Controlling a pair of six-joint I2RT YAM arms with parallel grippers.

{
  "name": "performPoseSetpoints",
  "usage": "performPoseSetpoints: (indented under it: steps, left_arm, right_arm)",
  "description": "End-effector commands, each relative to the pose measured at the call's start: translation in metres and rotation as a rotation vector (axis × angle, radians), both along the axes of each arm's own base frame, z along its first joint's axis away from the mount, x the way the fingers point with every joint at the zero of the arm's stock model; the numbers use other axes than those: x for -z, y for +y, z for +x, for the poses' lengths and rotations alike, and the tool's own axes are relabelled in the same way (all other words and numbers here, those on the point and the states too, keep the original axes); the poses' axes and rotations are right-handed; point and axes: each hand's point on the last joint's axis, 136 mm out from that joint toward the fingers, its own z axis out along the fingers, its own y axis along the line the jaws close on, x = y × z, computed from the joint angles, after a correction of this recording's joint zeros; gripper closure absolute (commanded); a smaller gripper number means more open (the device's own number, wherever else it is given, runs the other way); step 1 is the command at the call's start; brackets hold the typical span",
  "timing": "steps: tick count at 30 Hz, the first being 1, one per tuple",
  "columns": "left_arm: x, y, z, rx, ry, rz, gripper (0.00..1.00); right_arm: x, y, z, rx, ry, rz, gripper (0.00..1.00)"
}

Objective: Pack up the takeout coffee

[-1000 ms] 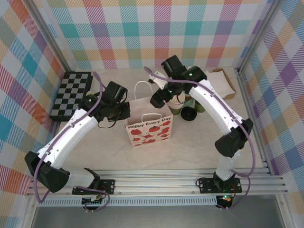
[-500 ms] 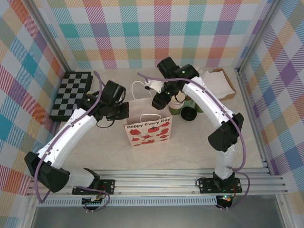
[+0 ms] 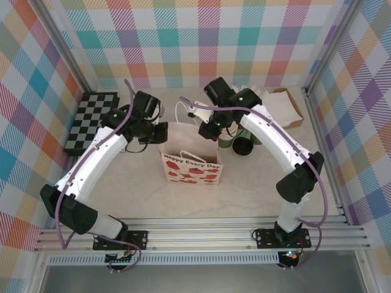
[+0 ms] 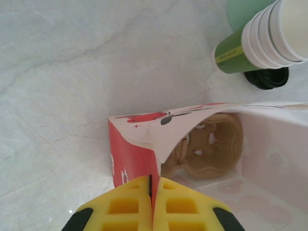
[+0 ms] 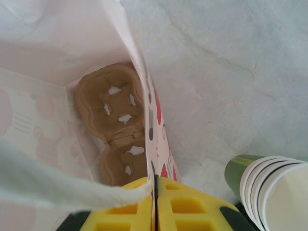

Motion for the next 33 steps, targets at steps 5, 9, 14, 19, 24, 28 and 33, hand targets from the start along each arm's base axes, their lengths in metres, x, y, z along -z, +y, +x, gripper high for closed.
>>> performPoseSetpoints:
  steps: [5,9,14,19,24,28,33]
  left_arm:
    - [-0.012,-0.008,0.016,0.057,-0.004,-0.038,0.91]
    - [-0.016,-0.009,0.022,0.065,-0.006,-0.022,0.83]
    - [-0.025,-0.001,0.024,0.039,-0.030,-0.005,0.61]
    - [-0.040,0.008,0.020,-0.023,-0.074,-0.019,0.23]
    - [-0.058,0.032,0.018,-0.147,-0.164,0.010,0.00]
    - [-0.072,0.060,0.017,-0.278,-0.247,0.058,0.00]
    - [-0.088,0.101,0.009,-0.481,-0.368,0.113,0.00]
  right_arm:
    - [-0.009,0.002,-0.013,0.166,0.066,0.111,0.99]
    - [-0.014,-0.003,-0.010,0.341,0.113,0.156,1.00]
    - [-0.020,-0.004,-0.014,0.421,0.132,0.182,1.00]
    - [-0.015,-0.010,-0.016,0.500,0.126,0.147,1.00]
    - [-0.008,-0.013,-0.012,0.579,0.126,0.126,1.00]
    - [-0.008,-0.010,-0.012,0.590,0.131,0.138,1.00]
    - [-0.006,-0.011,-0.010,0.618,0.134,0.128,1.00]
